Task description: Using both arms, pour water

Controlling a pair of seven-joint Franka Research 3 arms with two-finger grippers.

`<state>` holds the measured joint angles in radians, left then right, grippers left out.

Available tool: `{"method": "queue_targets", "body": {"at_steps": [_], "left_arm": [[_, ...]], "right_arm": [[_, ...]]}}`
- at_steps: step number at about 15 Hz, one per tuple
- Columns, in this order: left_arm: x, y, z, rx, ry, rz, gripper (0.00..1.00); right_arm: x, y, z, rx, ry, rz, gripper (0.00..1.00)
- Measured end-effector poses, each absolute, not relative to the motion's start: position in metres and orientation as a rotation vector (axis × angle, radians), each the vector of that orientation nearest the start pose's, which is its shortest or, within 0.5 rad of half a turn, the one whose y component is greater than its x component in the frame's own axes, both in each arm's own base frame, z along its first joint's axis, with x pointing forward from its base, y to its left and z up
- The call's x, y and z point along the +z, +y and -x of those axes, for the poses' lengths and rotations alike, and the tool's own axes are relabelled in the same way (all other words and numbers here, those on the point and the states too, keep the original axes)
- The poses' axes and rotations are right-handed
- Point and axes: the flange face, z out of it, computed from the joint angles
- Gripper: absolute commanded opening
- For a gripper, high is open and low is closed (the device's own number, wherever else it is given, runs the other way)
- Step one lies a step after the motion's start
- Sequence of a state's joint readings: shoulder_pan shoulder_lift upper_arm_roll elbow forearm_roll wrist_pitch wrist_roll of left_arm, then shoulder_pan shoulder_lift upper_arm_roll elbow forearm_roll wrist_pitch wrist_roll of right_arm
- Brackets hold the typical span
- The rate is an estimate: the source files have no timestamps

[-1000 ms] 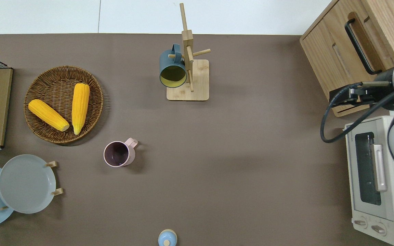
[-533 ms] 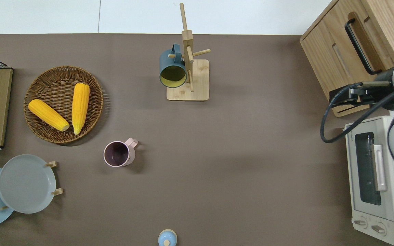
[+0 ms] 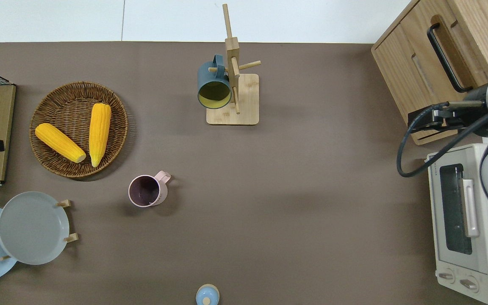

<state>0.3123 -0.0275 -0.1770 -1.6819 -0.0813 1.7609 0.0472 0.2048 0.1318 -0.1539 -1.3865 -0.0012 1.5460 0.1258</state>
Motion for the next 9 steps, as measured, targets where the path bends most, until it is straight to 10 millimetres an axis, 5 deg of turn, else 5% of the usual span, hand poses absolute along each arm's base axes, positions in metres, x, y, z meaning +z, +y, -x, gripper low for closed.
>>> {"method": "queue_targets", "body": {"at_steps": [4,9], "left_arm": [[0.62,-0.012,-0.554,-0.192,-0.047,3.206,1.0],[0.619,-0.057,-0.547,-0.147,0.021,3.112,1.0]], "right_arm": [[0.634,0.037,-0.592,-0.049,0.116,3.158,0.992],[0.634,0.037,-0.592,-0.049,0.116,3.158,0.992]]}}
